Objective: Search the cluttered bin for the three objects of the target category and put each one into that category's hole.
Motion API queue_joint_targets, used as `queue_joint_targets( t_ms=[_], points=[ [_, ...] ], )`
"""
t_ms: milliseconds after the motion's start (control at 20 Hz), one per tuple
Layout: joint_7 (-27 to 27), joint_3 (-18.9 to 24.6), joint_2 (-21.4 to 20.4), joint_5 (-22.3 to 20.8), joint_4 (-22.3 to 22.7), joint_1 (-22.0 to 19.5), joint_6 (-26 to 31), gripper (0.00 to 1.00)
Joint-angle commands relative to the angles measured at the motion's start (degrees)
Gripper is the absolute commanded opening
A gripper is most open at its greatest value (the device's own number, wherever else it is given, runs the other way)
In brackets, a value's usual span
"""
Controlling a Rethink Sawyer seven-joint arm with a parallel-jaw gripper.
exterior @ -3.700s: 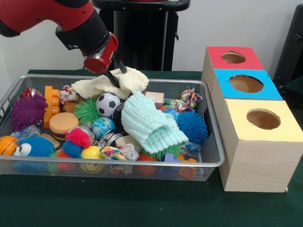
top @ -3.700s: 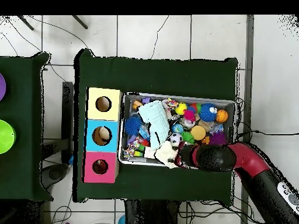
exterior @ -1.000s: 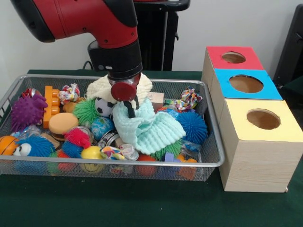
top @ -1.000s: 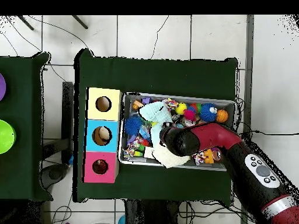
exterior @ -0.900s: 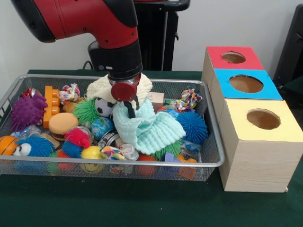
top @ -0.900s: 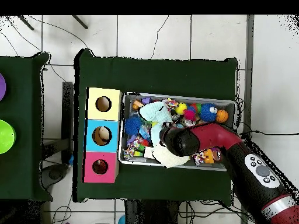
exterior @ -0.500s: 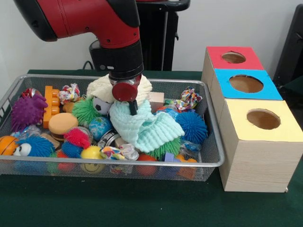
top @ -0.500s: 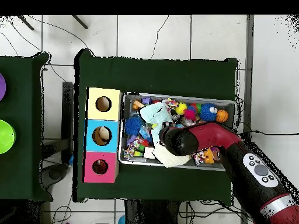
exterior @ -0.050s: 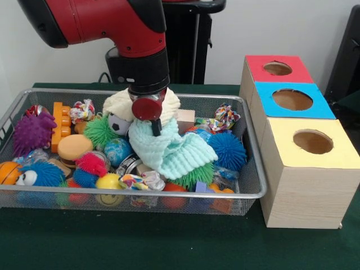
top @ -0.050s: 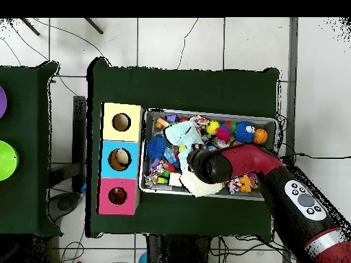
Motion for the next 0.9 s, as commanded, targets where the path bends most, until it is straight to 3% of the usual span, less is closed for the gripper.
queue_joint_targets(
  t_ms=[50, 200, 300, 600, 900],
  points=[
    [-9.3, -2.1, -0.9, 6.2, -3.4, -2.5, 21.0, 0.00],
    [-14.5, -1.1, -2.0, 8.9, -3.8, -3.2, 30.4, 0.00],
    [-15.5, -0.1, -2.3, 9.6, -3.7, -3.7, 32.8, 0.00],
    [-15.8, 2.7, -1.8, 8.8, -3.1, -5.5, 36.8, 0.00],
    [-14.2, 4.4, -1.2, 7.0, -2.8, -6.4, 36.7, 0.00]
  ],
)
